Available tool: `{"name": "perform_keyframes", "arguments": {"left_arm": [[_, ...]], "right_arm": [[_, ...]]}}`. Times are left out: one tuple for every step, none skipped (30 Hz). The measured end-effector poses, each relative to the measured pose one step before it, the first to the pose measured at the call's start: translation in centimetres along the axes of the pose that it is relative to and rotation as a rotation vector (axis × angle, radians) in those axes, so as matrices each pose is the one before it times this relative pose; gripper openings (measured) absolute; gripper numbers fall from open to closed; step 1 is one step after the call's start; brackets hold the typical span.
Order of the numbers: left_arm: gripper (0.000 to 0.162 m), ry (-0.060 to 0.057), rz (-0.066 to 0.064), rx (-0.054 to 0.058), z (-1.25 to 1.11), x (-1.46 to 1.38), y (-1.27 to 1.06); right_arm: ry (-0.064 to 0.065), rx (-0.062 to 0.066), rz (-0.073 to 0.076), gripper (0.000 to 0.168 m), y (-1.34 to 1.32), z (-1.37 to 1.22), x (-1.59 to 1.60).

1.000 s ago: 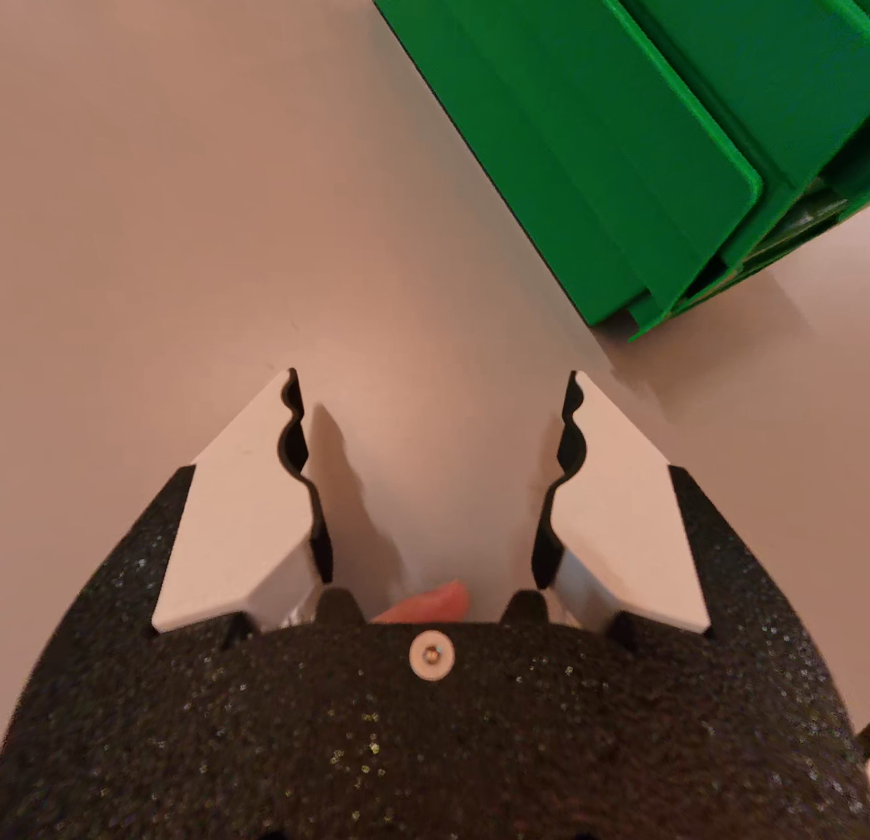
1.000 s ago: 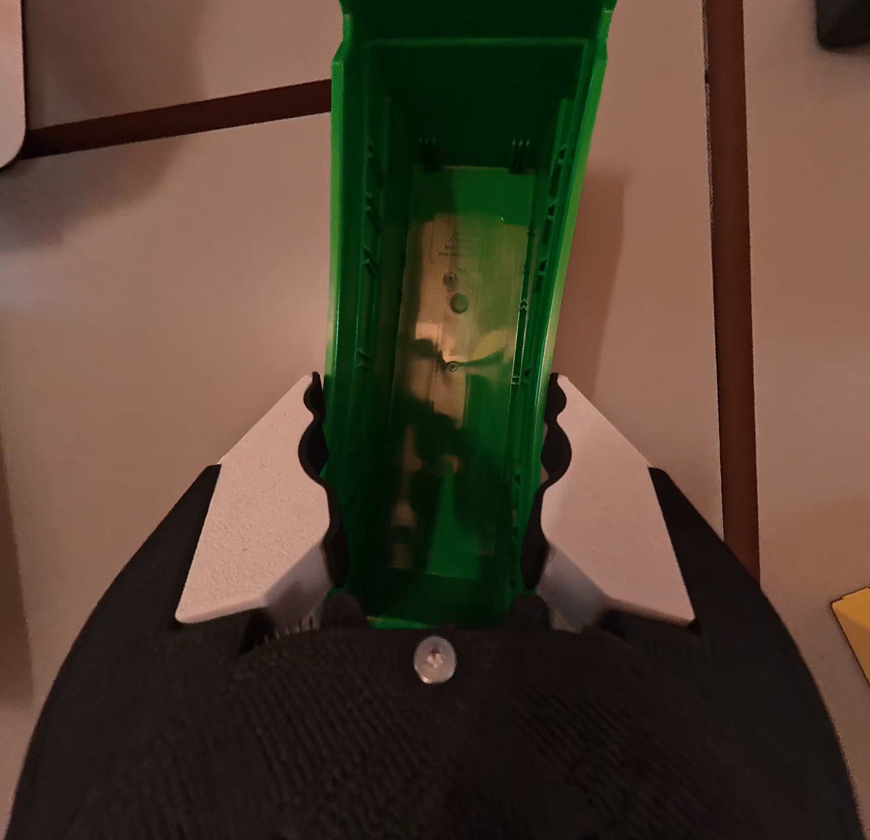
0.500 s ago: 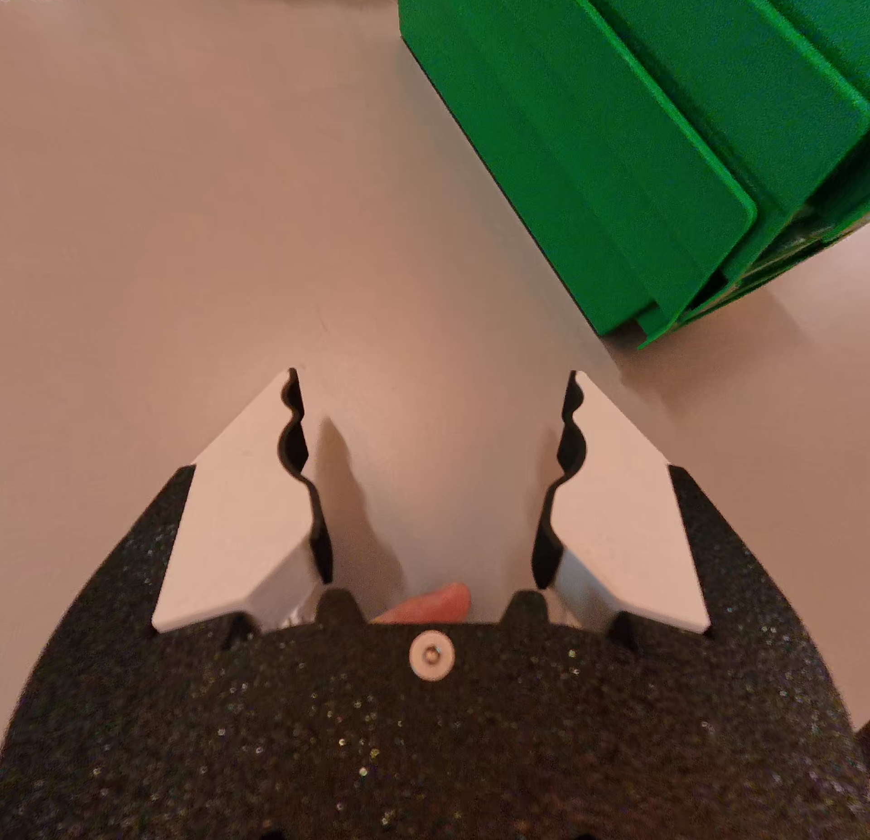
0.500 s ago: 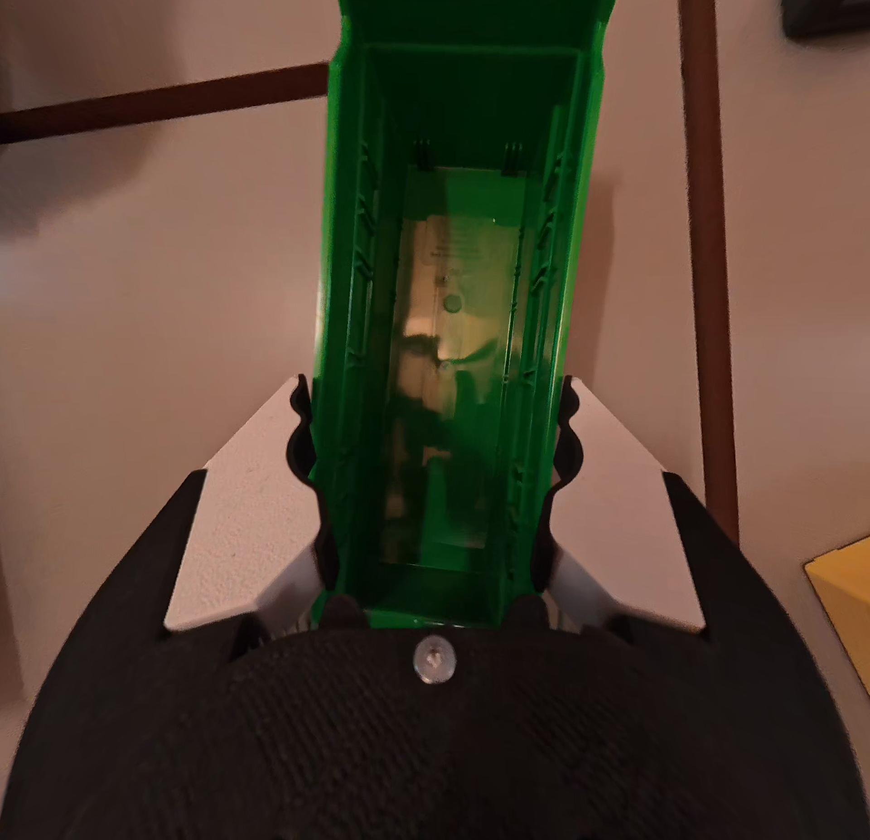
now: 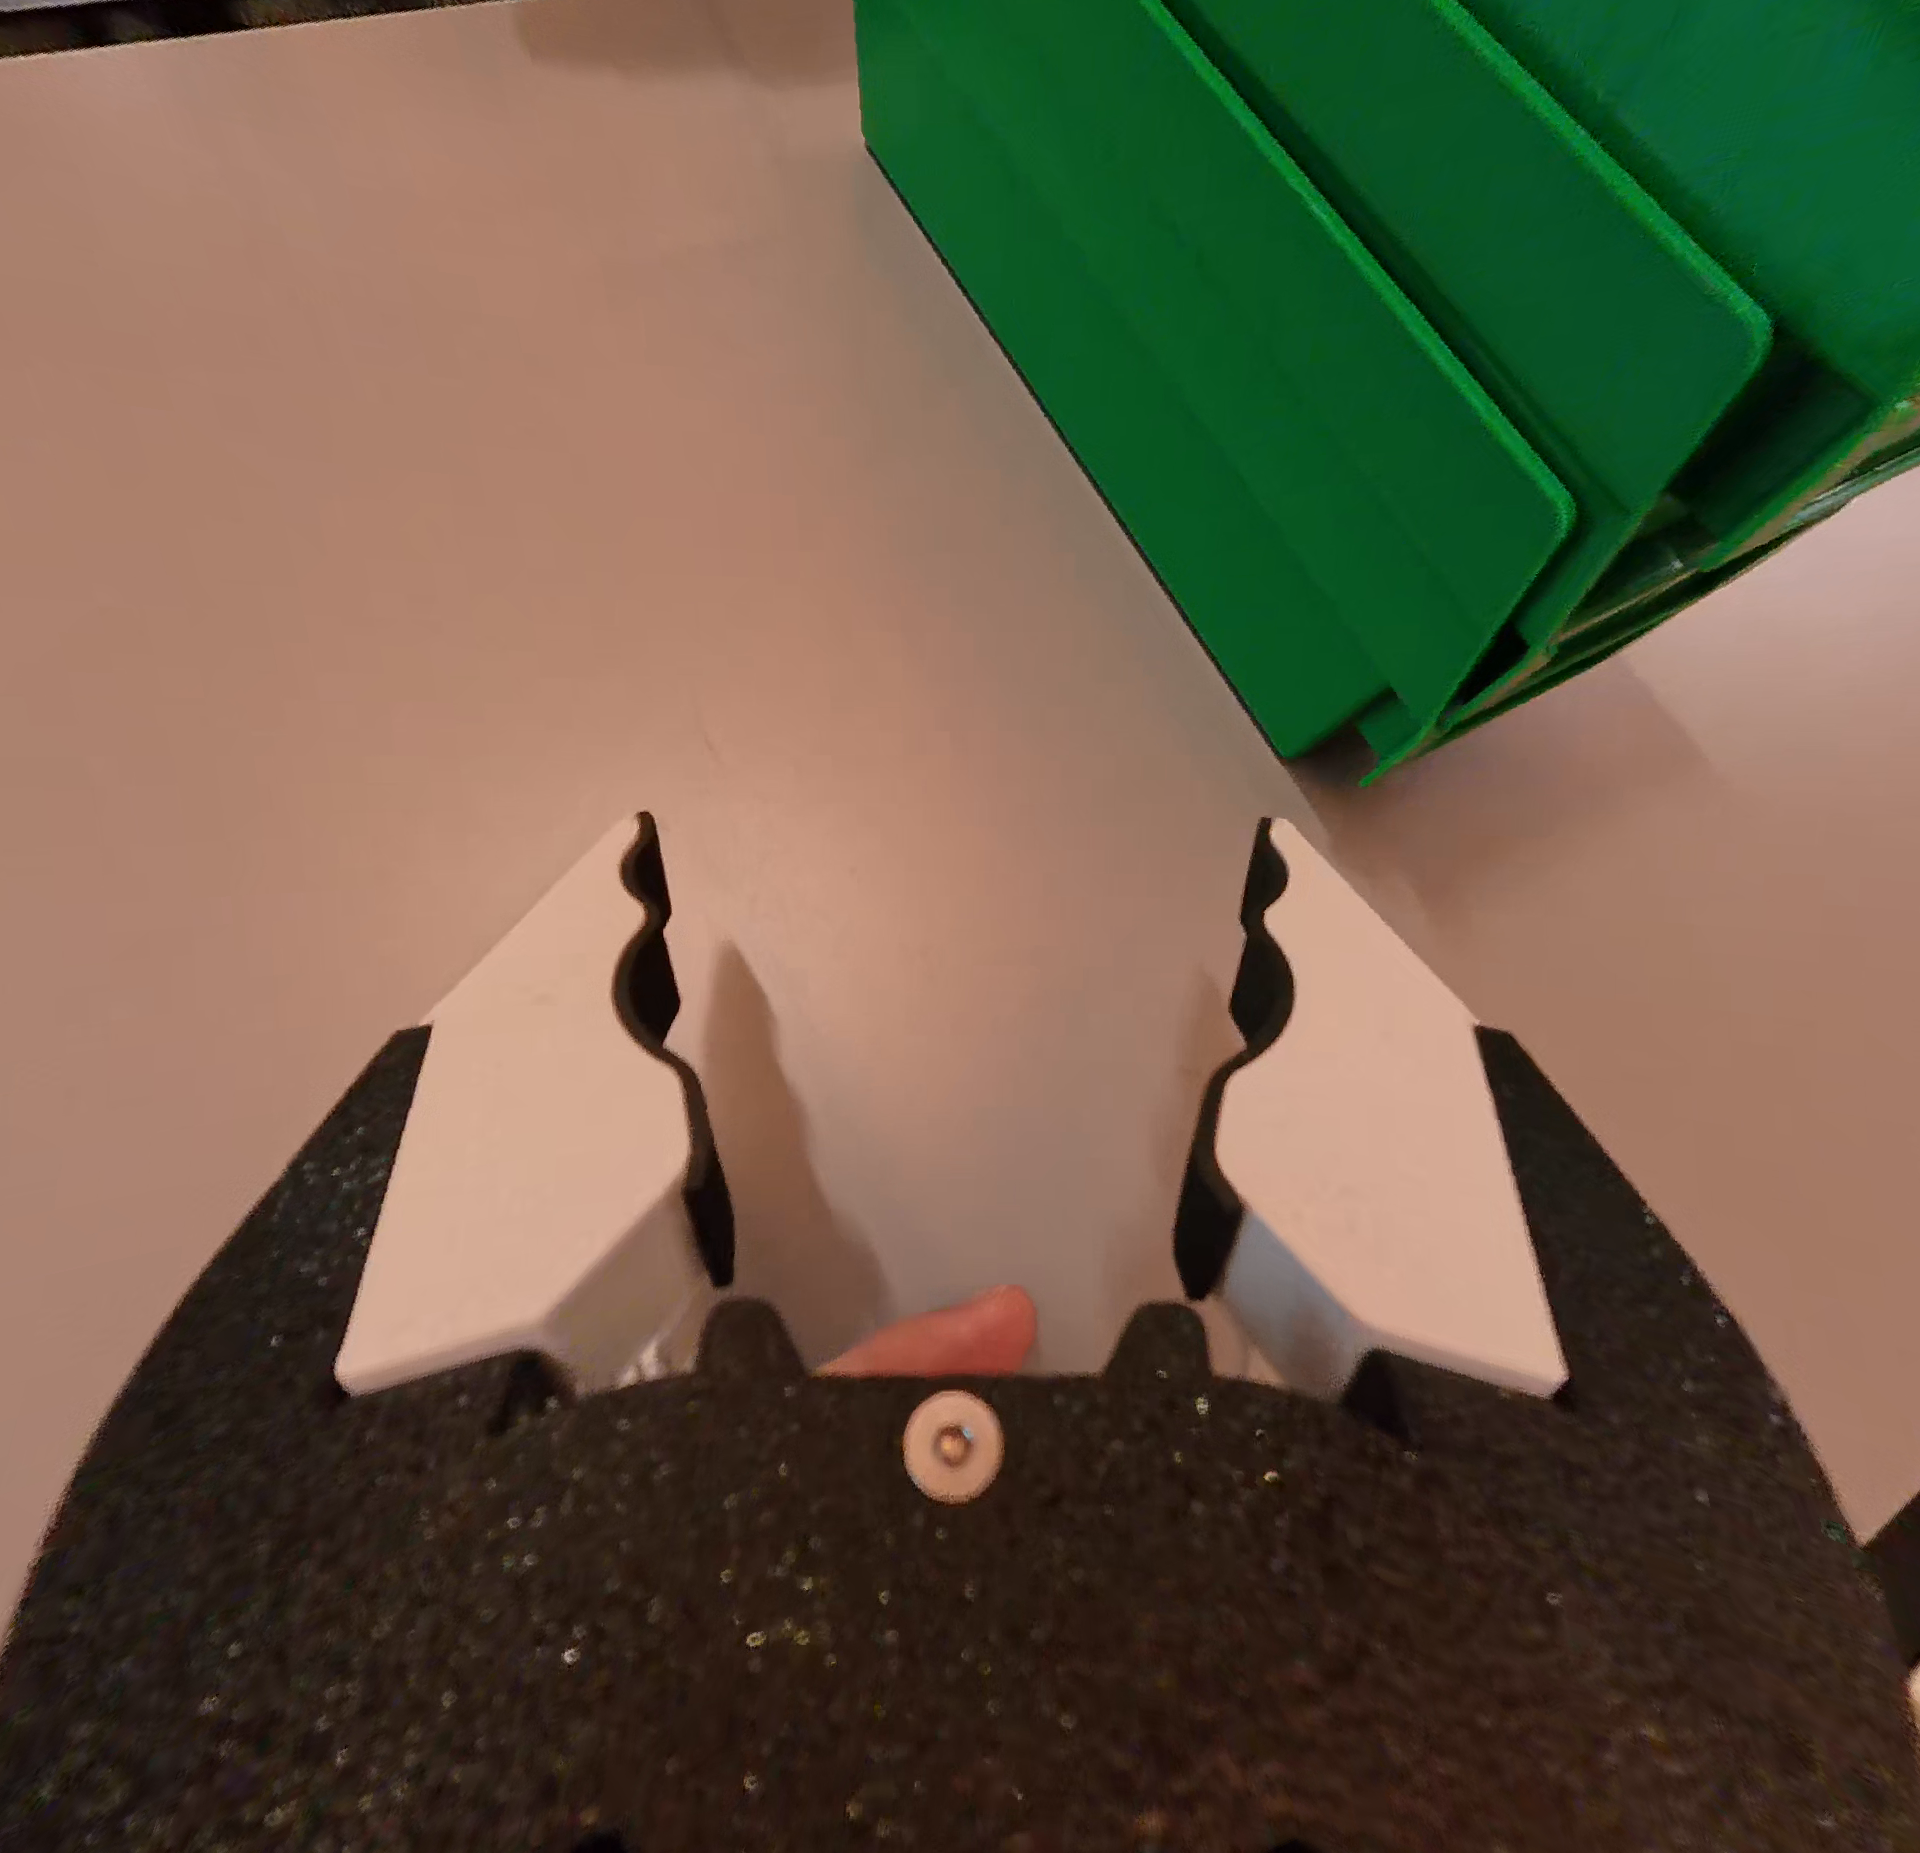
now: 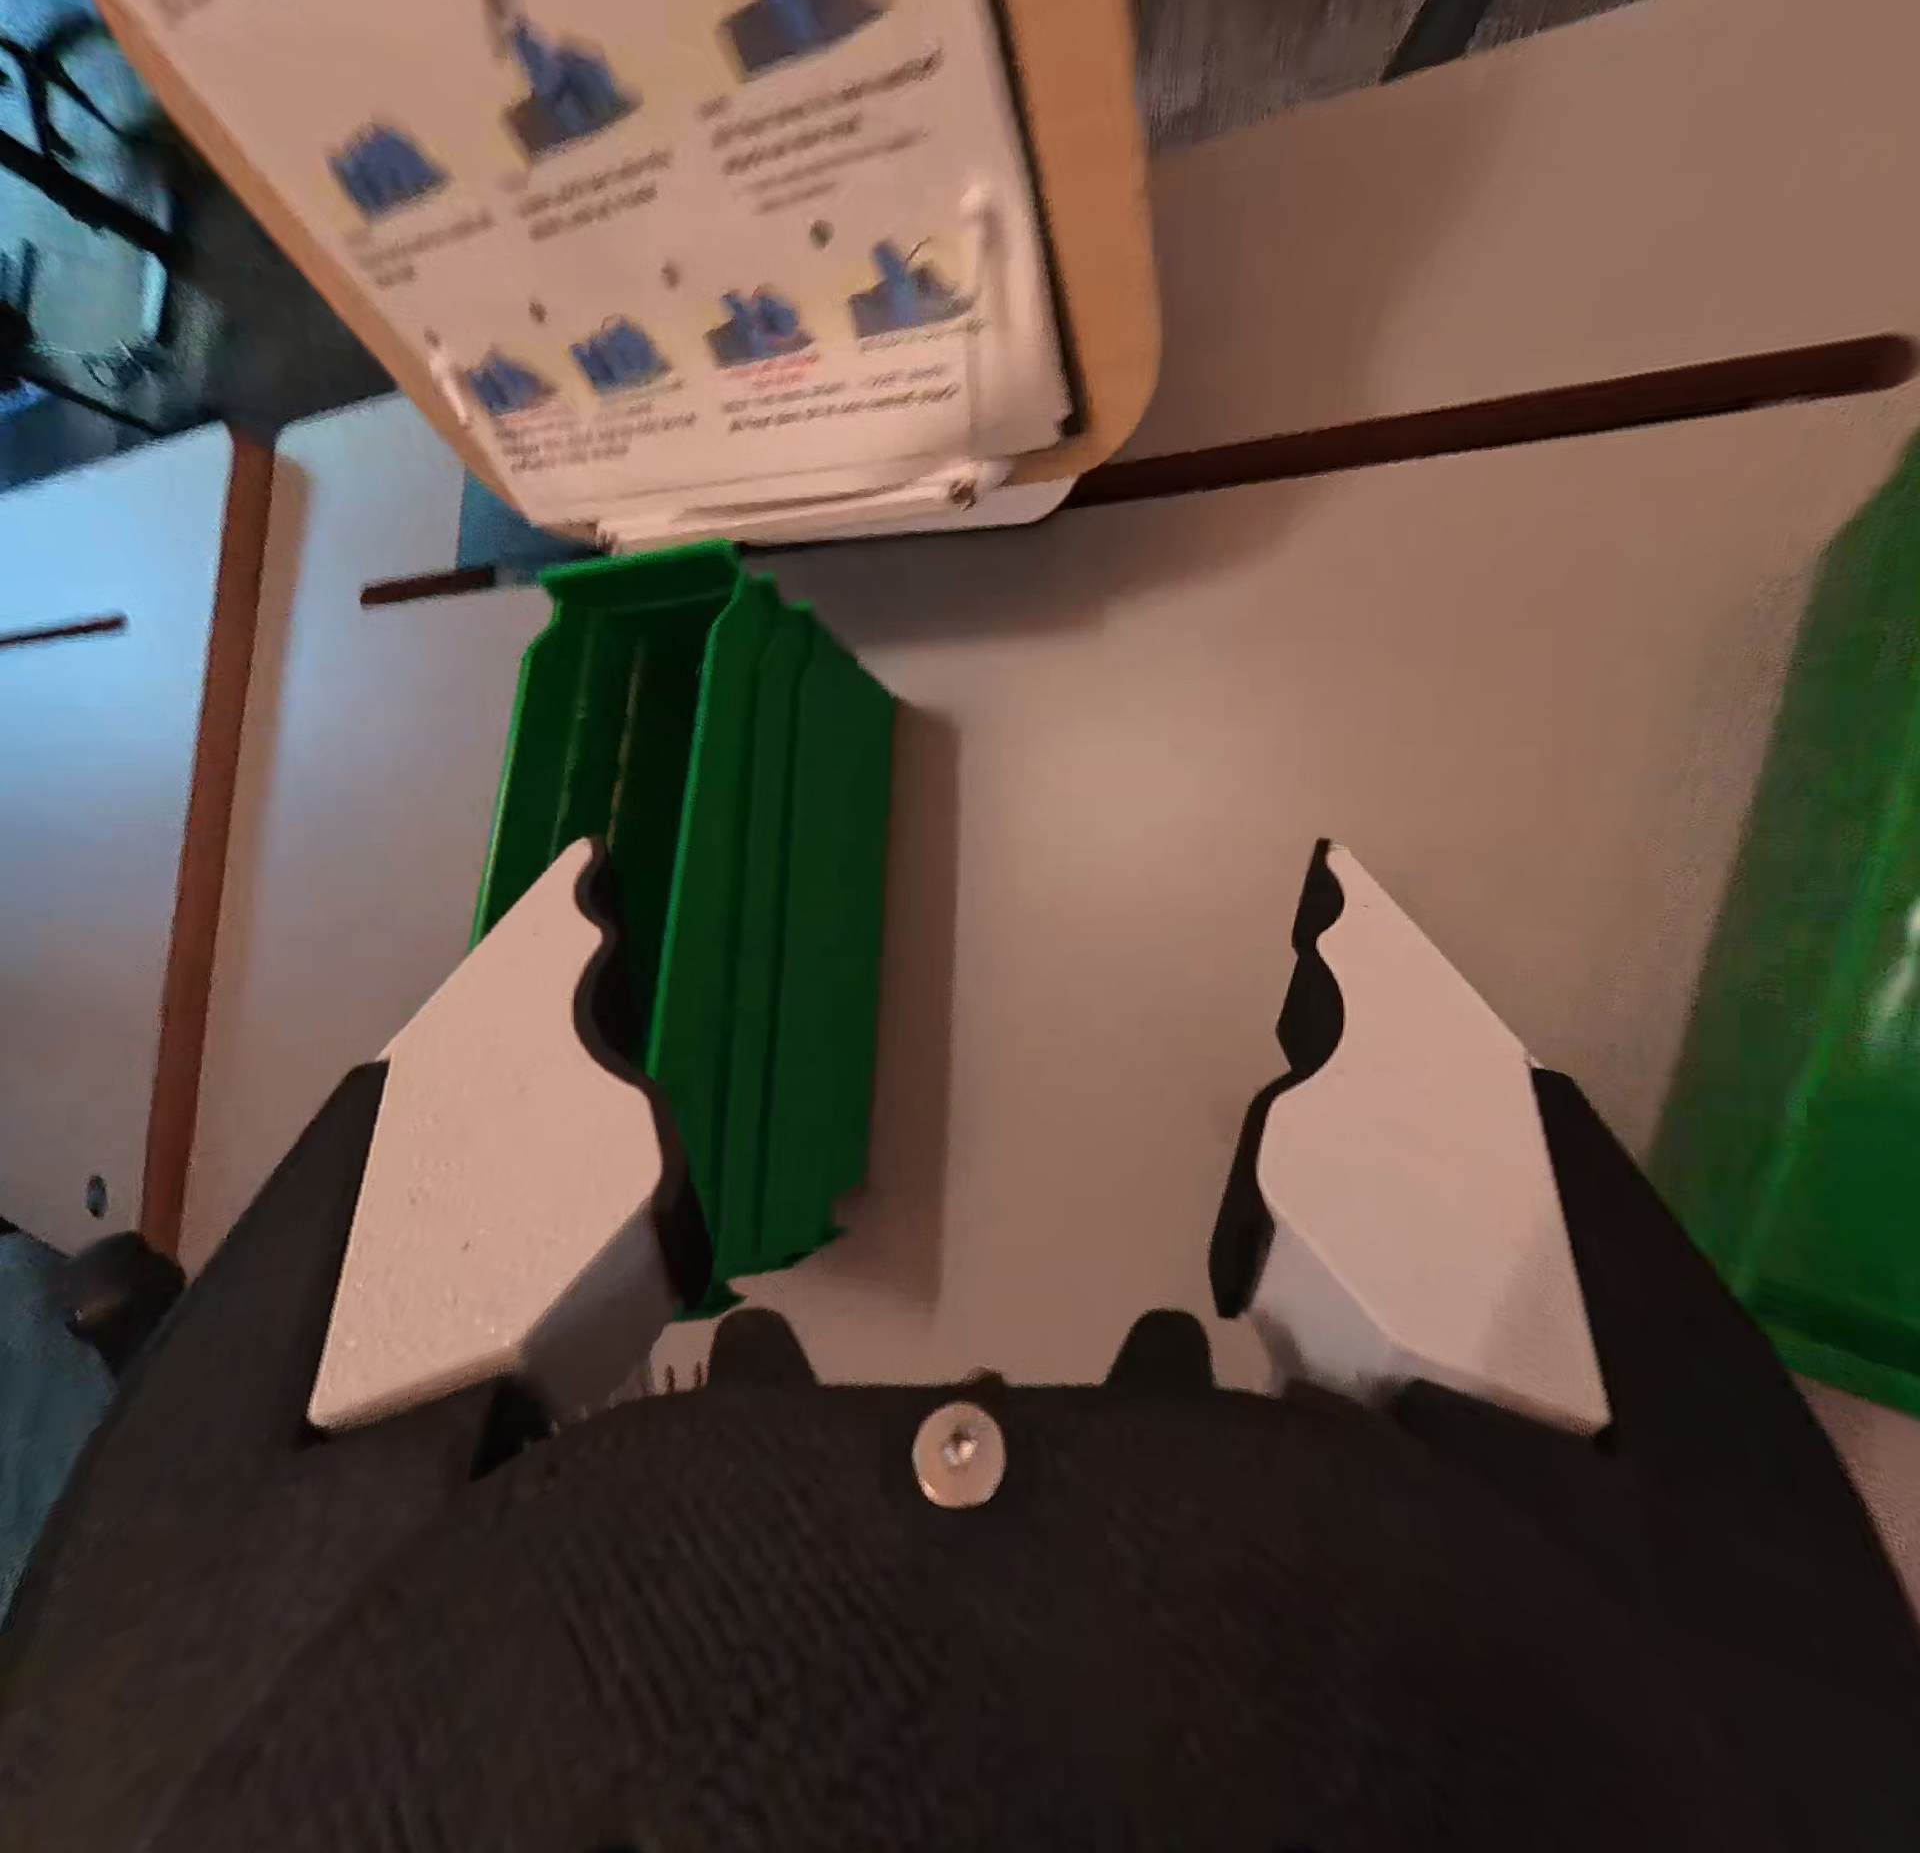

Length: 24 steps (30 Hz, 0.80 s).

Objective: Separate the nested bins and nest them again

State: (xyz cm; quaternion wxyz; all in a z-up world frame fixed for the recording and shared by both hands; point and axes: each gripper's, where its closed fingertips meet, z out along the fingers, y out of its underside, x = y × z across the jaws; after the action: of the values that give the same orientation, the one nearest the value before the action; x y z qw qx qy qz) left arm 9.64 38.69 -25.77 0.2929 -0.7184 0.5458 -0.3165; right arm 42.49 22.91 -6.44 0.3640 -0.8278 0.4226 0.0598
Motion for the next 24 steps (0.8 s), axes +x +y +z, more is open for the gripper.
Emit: {"name": "perform_keyframes", "arguments": {"left_arm": [[0.108,0.0026,-0.0028,-0.0003,-0.015,0.023,0.009],[0.109,0.0039,-0.0019,-0.0009,-0.016,0.063,0.033],[0.109,0.004,-0.0002,0.0002,-0.008,0.075,0.008],[0.109,0.0031,0.0002,0.0007,-0.033,0.09,-0.009],[0.109,0.003,0.0005,0.0008,-0.045,0.1,-0.023],[0.109,0.0033,0.0015,0.0029,-0.052,0.117,-0.057],[0.109,0.0029,0.0021,0.0037,-0.054,0.117,-0.061],[0.109,0.0017,0.002,0.0014,-0.047,0.083,-0.037],[0.109,0.0006,0.0016,-0.0005,-0.04,0.079,0.0],[0.109,0.0014,0.002,0.0002,-0.085,0.108,-0.018],[0.109,0.0037,0.0031,0.0025,-0.096,0.154,-0.062],[0.109,0.0044,0.0028,0.0043,-0.125,0.165,-0.095],[0.109,0.0035,0.0017,0.0052,-0.129,0.135,-0.13],[0.109,0.003,0.0021,0.0059,-0.137,0.106,-0.147],[0.109,0.002,0.0024,0.0063,-0.114,0.067,-0.135],[0.109,0.0007,0.0003,0.0048,-0.062,0.001,-0.098],[0.109,0.0015,-0.0023,0.001,-0.02,-0.034,-0.02],[0.109,0.0029,-0.0044,-0.0017,0.022,-0.044,0.039],[0.109,0.0027,-0.0053,-0.0017,0.026,-0.064,0.056],[0.109,0.0017,-0.0047,-0.0012,-0.005,-0.061,0.04],[0.109,0.0009,-0.0032,0.0002,-0.044,-0.072,0.008],[0.109,0.0001,-0.0017,0.0031,-0.078,-0.07,-0.05],[0.109,-0.0007,-0.0026,0.0051,-0.092,-0.076,-0.083],[0.109,0.0002,-0.0043,0.0043,-0.067,-0.048,-0.081]], "right_arm": [[0.0082,-0.0413,-0.028,0.126,0.923,0.785,-1.669],[0.0157,-0.0432,-0.0216,0.127,1.009,0.918,-1.477],[0.0285,-0.0381,-0.0127,0.125,0.964,1.014,-1.191],[0.0282,-0.0372,-0.0165,0.124,0.929,0.999,-1.161],[0.026,-0.0306,-0.0219,0.121,0.824,0.953,-1.115],[0.0227,-0.0253,-0.0166,0.12,0.676,0.879,-1.038],[0.0109,-0.0191,-0.0044,0.119,0.546,0.8,-1.08],[-0.0107,-0.0137,0.0009,0.119,0.441,0.67,-1.322],[-0.0136,-0.0137,-0.0037,0.12,0.372,0.564,-1.274],[0.0056,-0.0136,-0.0052,0.12,0.292,0.472,-0.896],[0.0122,-0.0194,-0.0059,0.12,0.313,0.378,-0.686],[0.008,-0.0203,-0.0062,0.12,0.258,0.291,-0.652],[0.0057,-0.0106,-0.0019,0.12,0.08,0.256,-0.582],[0.0041,-0.0105,0.0038,0.12,0.063,0.251,-0.531],[0.0007,-0.0098,-0.0035,0.12,0.056,0.246,-0.551],[0.0059,-0.0109,-0.0077,0.12,0.061,0.287,-0.43],[0.0242,-0.0105,-0.006,0.121,0.069,0.336,-0.076],[0.0297,-0.0124,-0.0056,0.12,0.076,0.33,0.058],[0.0277,-0.0111,-0.0096,0.12,0.051,0.337,0.048],[0.0289,-0.007,-0.0088,0.119,-0.033,0.327,0.13],[0.0234,-0.005,-0.0003,0.119,-0.059,0.274,0.149],[-0.0099,-0.004,0.0045,0.119,-0.089,0.181,-0.244],[-0.0123,0.0097,0.0117,0.119,-0.318,0.184,-0.22],[-0.0176,0.005,0.0134,0.118,-0.221,0.229,-0.235]]}}
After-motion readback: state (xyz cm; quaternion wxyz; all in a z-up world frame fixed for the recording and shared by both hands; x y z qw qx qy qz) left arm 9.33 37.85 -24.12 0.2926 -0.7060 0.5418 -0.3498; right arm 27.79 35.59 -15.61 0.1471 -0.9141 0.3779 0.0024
